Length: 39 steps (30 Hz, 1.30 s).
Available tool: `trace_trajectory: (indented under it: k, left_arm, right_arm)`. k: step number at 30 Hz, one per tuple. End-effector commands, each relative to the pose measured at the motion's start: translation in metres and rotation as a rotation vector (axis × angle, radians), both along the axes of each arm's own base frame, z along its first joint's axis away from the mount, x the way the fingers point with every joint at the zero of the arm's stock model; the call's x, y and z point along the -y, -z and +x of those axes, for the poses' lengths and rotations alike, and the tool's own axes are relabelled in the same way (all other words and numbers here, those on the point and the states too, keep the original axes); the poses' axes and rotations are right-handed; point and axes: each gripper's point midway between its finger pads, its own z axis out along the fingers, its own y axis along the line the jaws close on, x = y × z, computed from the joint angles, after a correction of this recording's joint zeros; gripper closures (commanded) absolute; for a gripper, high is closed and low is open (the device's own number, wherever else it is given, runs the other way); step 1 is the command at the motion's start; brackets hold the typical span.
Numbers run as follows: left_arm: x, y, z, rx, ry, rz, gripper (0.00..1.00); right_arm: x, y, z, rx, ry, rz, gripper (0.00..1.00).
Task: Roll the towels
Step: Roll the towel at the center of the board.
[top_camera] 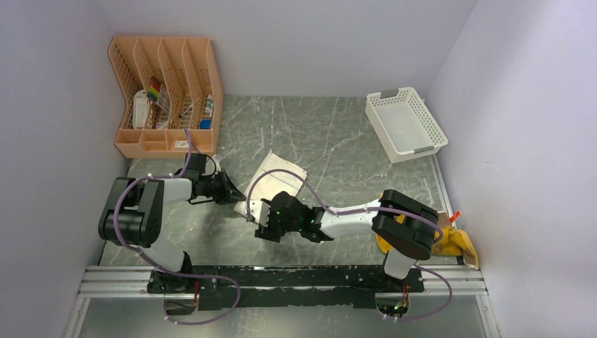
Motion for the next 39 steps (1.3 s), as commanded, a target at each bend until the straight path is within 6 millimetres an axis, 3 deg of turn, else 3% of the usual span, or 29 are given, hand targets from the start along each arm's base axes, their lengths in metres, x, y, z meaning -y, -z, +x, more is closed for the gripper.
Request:
trace_trajectory:
  k: [1, 14, 23, 28, 32, 36, 39]
  left_arm:
    - [-0.009, 0.024, -0.010, -0.052, 0.003, 0.093, 0.93]
    - [-0.010, 0.019, -0.002, -0.045, 0.007, 0.113, 0.93]
    - [-0.007, -0.001, 0.014, -0.013, 0.027, 0.111, 0.93]
    - [-0.012, -0.042, 0.044, 0.087, 0.016, 0.135, 0.93]
    - [-0.036, -0.092, 0.077, 0.200, -0.058, 0.133, 0.92]
    - [-0.056, -0.125, 0.088, 0.268, -0.110, 0.127, 0.85]
    - [-0.050, -0.131, 0.081, 0.297, -0.080, 0.091, 0.83]
  right_arm:
    - [0.010, 0.014, -0.002, -0.023, 0.023, -0.033, 0.38]
    - [0.024, 0.042, -0.005, -0.088, 0.059, -0.074, 0.40]
    - [0.038, 0.064, -0.003, -0.224, 0.080, -0.123, 0.62]
    - [0.041, 0.076, -0.007, -0.294, 0.079, -0.162, 0.72]
    - [0.039, 0.074, -0.007, -0.381, 0.075, -0.138, 0.79]
    - [0.039, 0.057, -0.001, -0.513, 0.068, -0.056, 0.84]
    - [0.038, 0.038, 0.008, -0.652, 0.079, 0.018, 0.87]
